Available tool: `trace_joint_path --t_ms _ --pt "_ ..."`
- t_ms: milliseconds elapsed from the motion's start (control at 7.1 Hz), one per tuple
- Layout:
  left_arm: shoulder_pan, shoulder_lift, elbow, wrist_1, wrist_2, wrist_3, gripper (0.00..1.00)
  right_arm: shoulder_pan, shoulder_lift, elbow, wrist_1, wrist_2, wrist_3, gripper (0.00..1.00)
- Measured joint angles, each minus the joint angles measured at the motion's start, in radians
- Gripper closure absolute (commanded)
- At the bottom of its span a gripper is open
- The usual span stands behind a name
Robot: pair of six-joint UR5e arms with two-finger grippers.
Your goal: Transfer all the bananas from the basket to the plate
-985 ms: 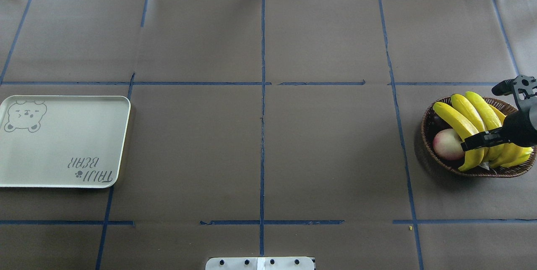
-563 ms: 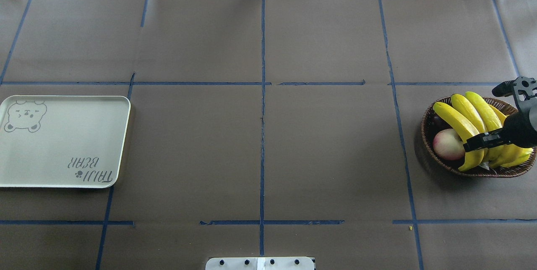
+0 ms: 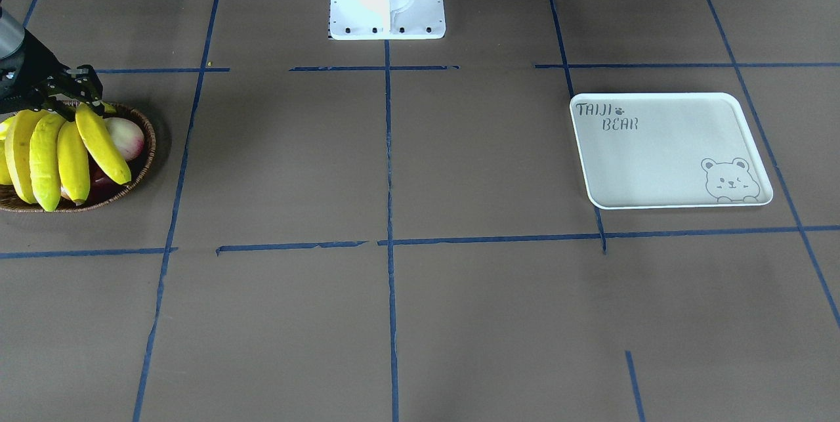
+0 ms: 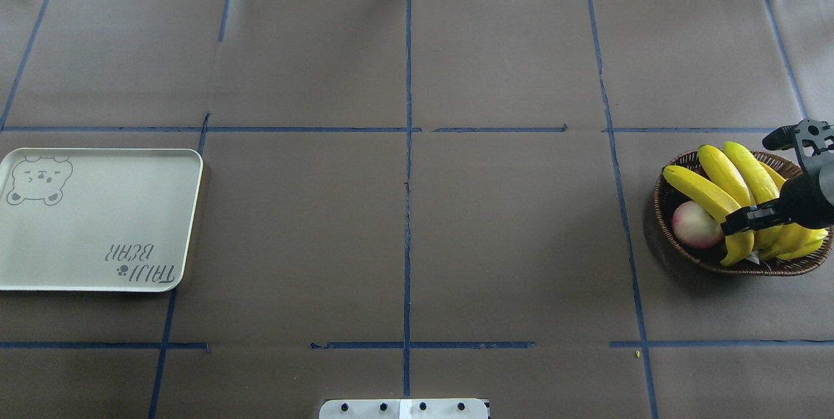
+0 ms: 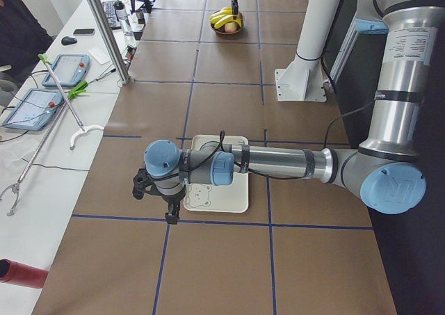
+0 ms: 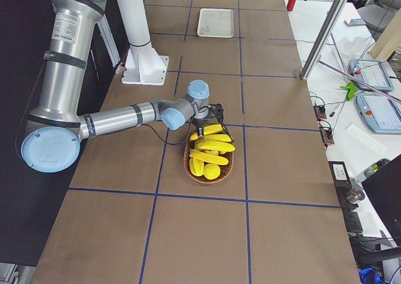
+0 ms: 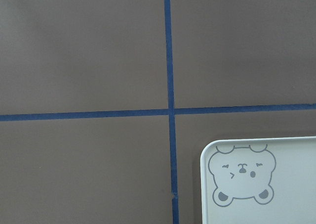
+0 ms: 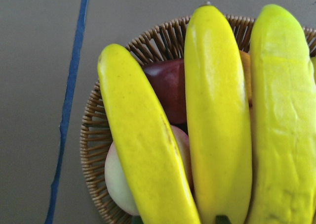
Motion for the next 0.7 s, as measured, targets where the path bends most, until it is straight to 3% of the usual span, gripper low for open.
trace_joint_path --t_ms 282,422,704 --pt "0.000 -0.002 0.000 0.000 0.000 -0.004 0.00 0.004 -0.005 0.003 0.002 0.001 -0.001 0.91" --pt "0.000 -0.004 0.000 0.000 0.000 -0.006 0.00 0.007 -0.010 0.008 0.004 0.002 -0.001 0.97" --pt "0.000 -0.005 -0.003 0.000 0.000 -0.008 0.00 0.024 -0.037 0.051 0.008 0.006 -0.002 0.99"
